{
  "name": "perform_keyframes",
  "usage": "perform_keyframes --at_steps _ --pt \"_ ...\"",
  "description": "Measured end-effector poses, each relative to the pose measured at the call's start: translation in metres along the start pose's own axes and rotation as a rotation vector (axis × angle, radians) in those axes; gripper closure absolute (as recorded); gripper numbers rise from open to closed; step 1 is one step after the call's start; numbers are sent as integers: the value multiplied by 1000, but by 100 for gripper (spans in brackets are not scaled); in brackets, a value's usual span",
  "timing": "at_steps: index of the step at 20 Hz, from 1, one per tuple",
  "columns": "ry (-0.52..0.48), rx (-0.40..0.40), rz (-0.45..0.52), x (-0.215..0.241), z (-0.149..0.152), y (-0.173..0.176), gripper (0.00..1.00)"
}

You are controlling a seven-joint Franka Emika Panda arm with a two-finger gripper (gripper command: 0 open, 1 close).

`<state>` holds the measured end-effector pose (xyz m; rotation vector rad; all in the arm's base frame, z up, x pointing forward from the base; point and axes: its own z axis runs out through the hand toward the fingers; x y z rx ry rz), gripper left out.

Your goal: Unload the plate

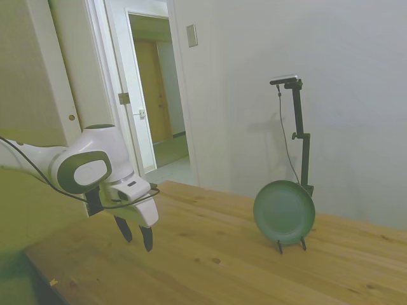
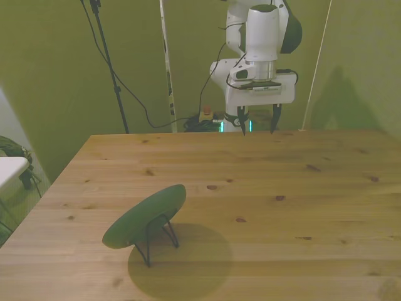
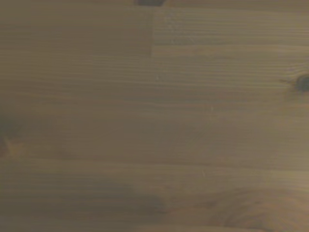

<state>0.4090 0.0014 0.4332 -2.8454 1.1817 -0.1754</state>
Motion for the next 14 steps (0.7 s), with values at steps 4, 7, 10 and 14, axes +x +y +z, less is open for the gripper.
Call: perform_keyframes --at_steps 4,7,10,14 --pt "25 43 63 13 -12 -1 0" --pt "84 98 140 44 -44 -5 0" --pt "144 117 202 85 -59 -7 0" --pt "209 110 294 151 -66 -1 0"
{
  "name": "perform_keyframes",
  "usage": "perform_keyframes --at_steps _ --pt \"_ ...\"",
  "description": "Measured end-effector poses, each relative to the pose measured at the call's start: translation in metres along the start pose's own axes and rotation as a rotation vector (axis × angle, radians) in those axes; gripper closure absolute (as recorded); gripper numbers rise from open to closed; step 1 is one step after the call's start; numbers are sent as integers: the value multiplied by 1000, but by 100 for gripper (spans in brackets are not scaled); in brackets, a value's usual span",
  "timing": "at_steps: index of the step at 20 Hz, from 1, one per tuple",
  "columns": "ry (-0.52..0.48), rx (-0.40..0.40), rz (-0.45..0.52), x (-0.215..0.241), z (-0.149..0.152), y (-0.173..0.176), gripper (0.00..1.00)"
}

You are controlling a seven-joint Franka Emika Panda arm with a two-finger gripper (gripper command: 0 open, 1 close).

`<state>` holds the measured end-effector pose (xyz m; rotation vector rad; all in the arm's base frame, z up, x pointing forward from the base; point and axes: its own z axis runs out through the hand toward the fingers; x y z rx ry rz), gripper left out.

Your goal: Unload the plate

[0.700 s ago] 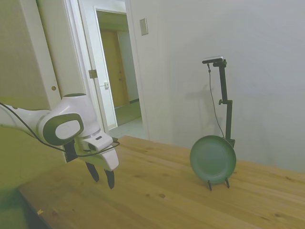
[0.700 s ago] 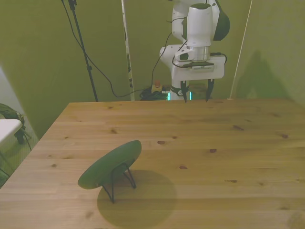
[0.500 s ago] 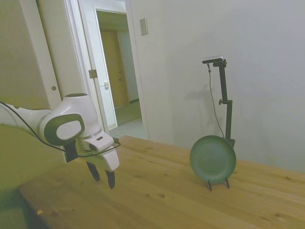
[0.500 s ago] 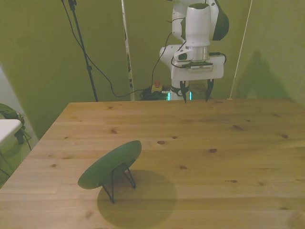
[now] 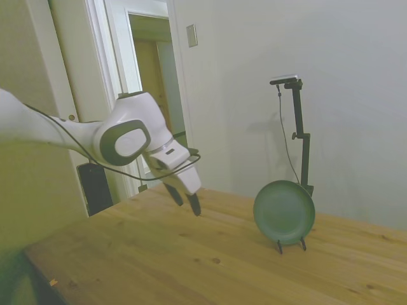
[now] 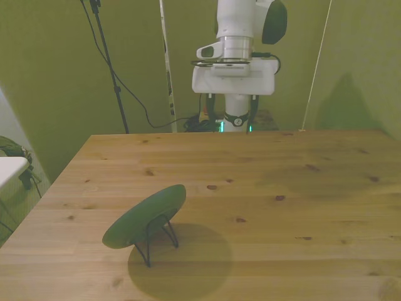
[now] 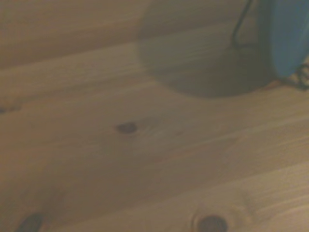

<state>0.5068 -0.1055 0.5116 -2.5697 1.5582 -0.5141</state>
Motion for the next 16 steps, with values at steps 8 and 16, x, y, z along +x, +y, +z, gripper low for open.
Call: perform_keyframes --at_steps 8,16 --pt "101 10 96 82 0 -12 0" --pt "152 91 153 86 12 -30 0"
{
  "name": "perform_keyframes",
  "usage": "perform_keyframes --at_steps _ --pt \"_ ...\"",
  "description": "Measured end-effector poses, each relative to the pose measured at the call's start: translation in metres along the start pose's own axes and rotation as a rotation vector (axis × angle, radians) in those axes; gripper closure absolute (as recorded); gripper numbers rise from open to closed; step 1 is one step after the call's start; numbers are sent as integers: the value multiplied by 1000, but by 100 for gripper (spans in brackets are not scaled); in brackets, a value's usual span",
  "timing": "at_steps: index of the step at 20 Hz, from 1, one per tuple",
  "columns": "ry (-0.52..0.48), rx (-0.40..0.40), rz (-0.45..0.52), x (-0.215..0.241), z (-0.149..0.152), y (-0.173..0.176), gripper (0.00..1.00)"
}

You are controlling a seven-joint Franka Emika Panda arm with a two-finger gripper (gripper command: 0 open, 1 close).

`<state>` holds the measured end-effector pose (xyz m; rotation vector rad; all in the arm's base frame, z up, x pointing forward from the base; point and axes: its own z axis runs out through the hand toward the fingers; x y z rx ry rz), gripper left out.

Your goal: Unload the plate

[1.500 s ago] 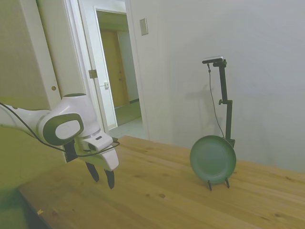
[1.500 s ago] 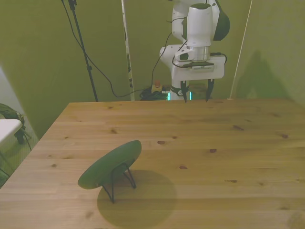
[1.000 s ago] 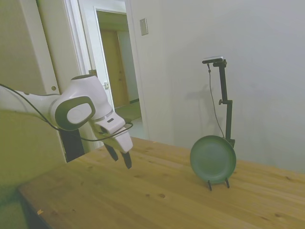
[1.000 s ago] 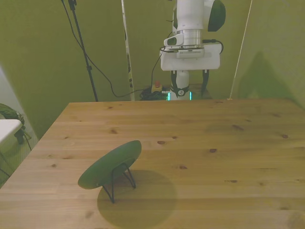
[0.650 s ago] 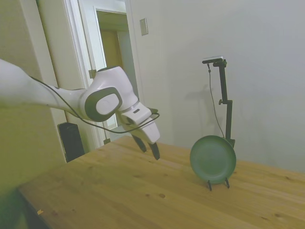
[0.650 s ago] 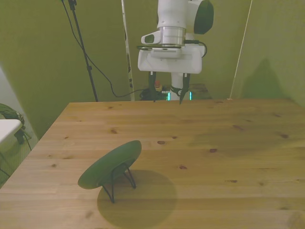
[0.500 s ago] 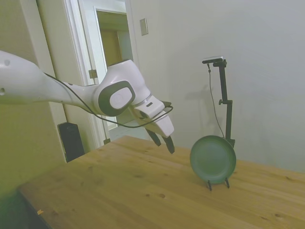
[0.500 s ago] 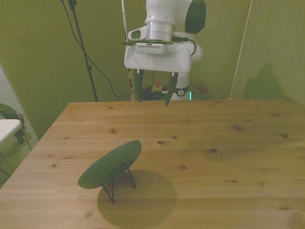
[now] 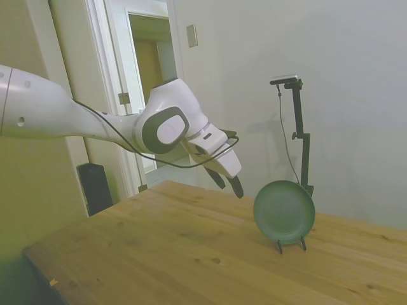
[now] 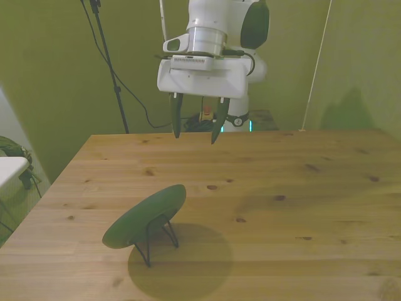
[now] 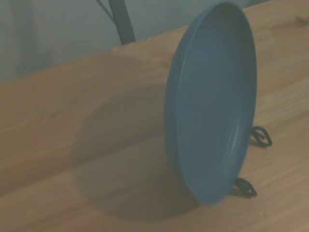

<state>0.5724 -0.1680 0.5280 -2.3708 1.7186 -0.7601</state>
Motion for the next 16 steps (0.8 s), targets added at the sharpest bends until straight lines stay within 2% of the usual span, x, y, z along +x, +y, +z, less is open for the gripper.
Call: perform_keyframes --at_steps 6,11,16 --pt "1 25 105 31 36 -26 0" --pt "-7 66 121 36 45 -54 0" --pt "-39 69 136 45 65 -64 0"
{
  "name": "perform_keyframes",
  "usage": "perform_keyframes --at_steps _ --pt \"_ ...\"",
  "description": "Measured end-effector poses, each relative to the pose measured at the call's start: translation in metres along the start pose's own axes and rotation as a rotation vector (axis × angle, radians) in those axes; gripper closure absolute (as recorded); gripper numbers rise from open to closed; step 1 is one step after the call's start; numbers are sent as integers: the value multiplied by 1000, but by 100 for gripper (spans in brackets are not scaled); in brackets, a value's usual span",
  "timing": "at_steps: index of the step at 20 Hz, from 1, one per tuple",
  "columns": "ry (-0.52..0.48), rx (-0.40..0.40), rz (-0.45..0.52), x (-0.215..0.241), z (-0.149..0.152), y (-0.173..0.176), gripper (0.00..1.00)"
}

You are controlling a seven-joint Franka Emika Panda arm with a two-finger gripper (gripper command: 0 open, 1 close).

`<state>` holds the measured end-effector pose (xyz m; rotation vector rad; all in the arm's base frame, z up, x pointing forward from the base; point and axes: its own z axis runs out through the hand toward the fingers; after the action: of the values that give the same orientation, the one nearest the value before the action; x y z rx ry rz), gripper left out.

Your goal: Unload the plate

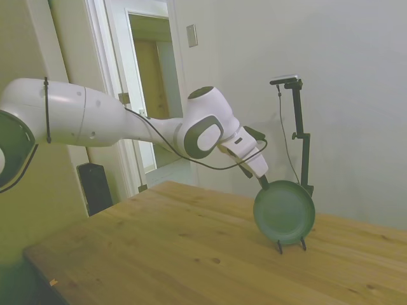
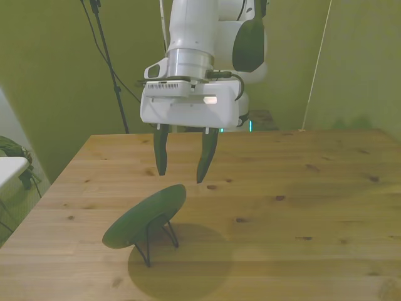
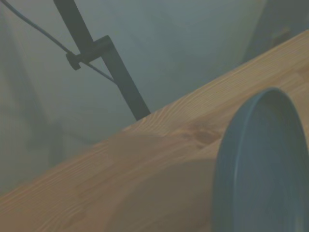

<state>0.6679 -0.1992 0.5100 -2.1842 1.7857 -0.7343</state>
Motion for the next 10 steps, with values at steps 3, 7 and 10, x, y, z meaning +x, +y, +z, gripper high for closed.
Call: perform_keyframes --at_steps 3,7,10 --pt "-48 -17 1 12 7 -5 0" --pt "-76 -14 0 27 12 -11 0" --pt "-96 -18 -1 34 21 -12 100"
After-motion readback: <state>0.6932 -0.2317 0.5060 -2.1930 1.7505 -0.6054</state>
